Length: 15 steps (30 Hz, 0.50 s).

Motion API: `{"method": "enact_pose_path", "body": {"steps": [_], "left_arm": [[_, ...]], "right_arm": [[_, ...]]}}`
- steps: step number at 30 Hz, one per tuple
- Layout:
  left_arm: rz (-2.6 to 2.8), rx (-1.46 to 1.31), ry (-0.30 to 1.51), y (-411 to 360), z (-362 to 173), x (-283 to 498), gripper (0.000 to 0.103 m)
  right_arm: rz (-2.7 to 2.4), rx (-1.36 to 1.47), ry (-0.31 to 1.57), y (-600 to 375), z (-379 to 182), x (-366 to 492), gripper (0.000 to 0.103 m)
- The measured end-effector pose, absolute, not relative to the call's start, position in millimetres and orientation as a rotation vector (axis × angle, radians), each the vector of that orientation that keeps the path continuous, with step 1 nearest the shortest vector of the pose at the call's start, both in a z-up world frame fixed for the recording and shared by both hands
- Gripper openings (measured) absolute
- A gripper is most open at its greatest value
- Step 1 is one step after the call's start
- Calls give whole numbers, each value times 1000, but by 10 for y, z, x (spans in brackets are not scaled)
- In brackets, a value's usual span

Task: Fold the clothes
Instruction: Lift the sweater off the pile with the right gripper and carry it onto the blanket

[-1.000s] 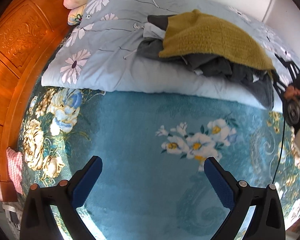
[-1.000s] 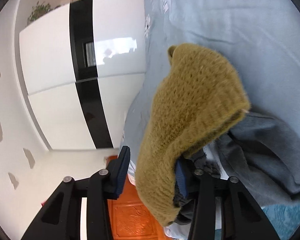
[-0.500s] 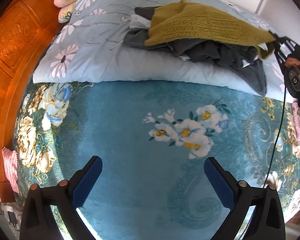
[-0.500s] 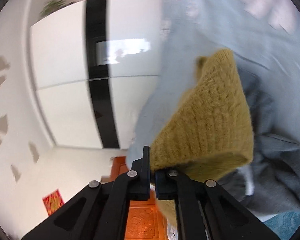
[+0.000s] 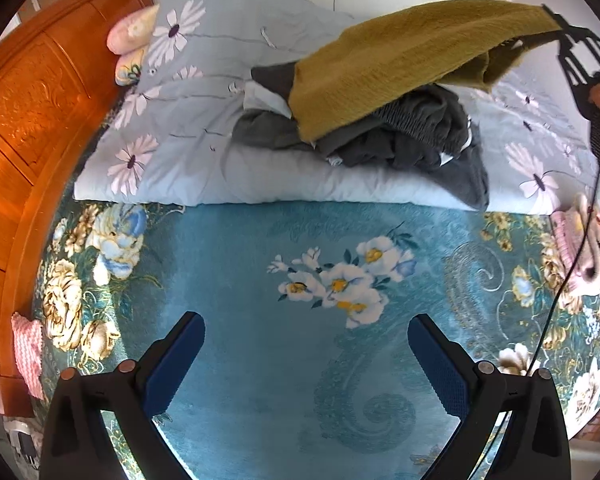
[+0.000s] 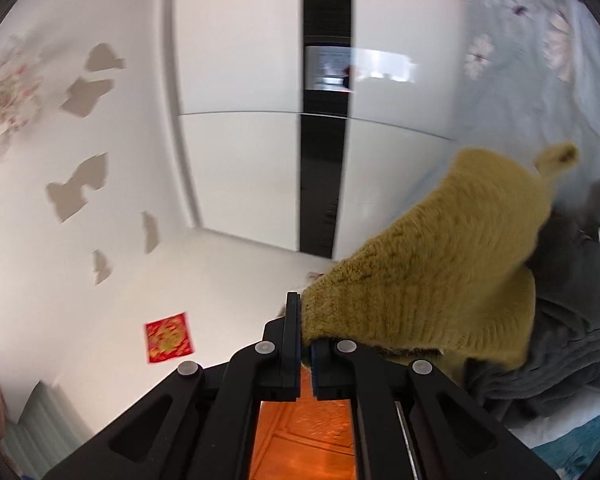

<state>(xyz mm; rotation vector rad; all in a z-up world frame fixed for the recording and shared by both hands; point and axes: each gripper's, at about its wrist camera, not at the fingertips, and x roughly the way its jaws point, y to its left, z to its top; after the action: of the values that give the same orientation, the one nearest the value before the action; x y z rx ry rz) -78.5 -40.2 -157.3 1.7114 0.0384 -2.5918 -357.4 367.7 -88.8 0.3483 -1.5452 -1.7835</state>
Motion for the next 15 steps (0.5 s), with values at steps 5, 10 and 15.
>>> {"method": "enact_pose_path", "body": {"steps": [5,10,15], "left_arm": [[-2644,1655,69,-341,-1299,-559,103],[-2712,1608,88,-214,-1039,-364,103],[-2771,1616,69,-31,-923,-249,103]], "right_arm": [[-1806,323,-1432,3800,-342,-2977,4],[-1876,381,-1380,4108,-57,-1790,4],[-2043,475,-1423,4770,-13,-547,3]]}}
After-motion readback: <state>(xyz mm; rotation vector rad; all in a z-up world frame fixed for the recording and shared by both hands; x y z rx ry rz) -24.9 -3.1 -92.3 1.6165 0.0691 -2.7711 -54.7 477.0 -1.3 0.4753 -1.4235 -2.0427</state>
